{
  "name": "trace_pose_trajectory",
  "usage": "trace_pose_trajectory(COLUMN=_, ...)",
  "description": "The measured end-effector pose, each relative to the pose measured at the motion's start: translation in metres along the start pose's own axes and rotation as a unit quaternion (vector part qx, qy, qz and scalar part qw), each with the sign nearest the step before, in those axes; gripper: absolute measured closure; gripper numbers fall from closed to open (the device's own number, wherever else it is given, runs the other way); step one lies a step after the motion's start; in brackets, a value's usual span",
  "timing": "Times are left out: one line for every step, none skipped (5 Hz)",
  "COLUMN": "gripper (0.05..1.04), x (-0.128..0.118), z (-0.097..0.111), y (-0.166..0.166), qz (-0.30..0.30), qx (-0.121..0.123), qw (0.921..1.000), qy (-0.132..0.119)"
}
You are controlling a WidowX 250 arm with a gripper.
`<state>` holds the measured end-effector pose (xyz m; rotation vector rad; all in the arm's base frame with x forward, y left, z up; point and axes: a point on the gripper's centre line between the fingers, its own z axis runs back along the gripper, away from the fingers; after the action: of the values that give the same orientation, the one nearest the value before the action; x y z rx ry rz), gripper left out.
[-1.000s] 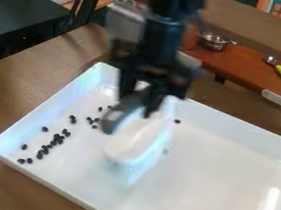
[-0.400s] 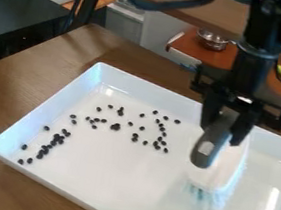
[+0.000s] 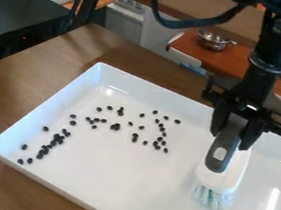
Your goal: Sweep into pile
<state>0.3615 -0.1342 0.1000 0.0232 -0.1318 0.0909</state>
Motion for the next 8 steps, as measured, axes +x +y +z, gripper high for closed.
trace_pose_trajectory(gripper=0.608, x=0.011, z=-0.011, y=0.005, qz=0.013, qx=0.010, qw=0.9999, qy=0.003)
trace_pose_trajectory(gripper=0.608, x=0.019, z=-0.015, y=0.015, qz=0.025, qx=0.019, qw=0.9995, qy=0.003)
trace_pose_trajectory(gripper=0.608, x=0.020, z=-0.018, y=0.025, qz=0.031, qx=0.022, qw=0.9992, qy=0.009)
trace_pose_trajectory(gripper=0.608, x=0.017, z=-0.019, y=0.041, qz=0.040, qx=0.025, qw=0.9988, qy=0.015)
trace_pose_trajectory(gripper=0.608, x=0.011, z=-0.019, y=0.058, qz=0.049, qx=0.028, qw=0.9982, qy=0.017)
trace_pose_trajectory(gripper=0.608, x=0.004, z=-0.019, y=0.079, qz=0.063, qx=0.035, qw=0.9972, qy=0.021)
trace_pose_trajectory(gripper=0.608, x=-0.003, z=-0.019, y=0.098, qz=0.073, qx=0.042, qw=0.9962, qy=0.023)
trace_pose_trajectory(gripper=0.608, x=-0.003, z=-0.020, y=0.111, qz=0.082, qx=0.045, qw=0.9954, qy=0.022)
